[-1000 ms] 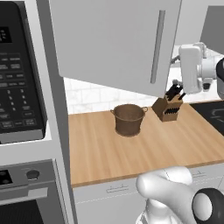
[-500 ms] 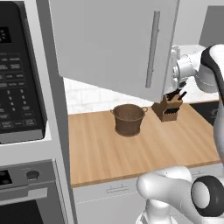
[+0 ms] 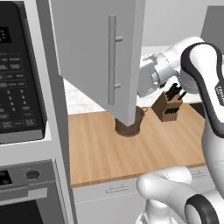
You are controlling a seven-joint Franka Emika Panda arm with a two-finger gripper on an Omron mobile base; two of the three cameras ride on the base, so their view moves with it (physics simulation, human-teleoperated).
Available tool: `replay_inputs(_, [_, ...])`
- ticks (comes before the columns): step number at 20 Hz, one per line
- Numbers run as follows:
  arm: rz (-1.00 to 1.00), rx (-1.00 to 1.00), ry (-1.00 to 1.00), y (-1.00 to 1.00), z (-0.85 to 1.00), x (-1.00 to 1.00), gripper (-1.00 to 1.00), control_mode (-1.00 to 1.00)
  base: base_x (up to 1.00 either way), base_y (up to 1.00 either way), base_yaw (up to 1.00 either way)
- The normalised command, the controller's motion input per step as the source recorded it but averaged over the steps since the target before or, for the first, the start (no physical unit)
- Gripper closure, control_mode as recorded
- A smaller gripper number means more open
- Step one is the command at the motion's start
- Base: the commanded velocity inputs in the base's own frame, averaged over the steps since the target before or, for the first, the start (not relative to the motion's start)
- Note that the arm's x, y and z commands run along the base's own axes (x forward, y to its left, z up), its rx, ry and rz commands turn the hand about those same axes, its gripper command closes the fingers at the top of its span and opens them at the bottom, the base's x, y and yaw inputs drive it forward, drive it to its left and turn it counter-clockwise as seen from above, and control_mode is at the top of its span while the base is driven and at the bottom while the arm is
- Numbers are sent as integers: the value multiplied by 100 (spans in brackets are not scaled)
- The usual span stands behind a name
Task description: Open the cabinet, pick up the bread from the cabinet and place it in the basket. Then move the basket to the dining counter.
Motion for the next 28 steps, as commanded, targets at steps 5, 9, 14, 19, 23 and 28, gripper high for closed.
replay_inputs(5, [0, -1, -17, 55, 0, 0, -100, -100, 0, 0, 0])
replay_inputs(9, [0, 1, -10, -27, 0, 0, -100, -100, 0, 0, 0])
replay_inputs(14, [0, 0, -14, -97, 0, 0, -100, -100, 0, 0, 0])
replay_inputs(19, [-6, 0, -20, -100, 13, 25, -100, -100, 0, 0, 0])
replay_inputs(23, [-19, 0, -16, -88, 39, 58, -100, -100, 0, 0, 0])
replay_inputs(28, [-28, 0, -1, -36, 33, 82, -100, -100, 0, 0, 0])
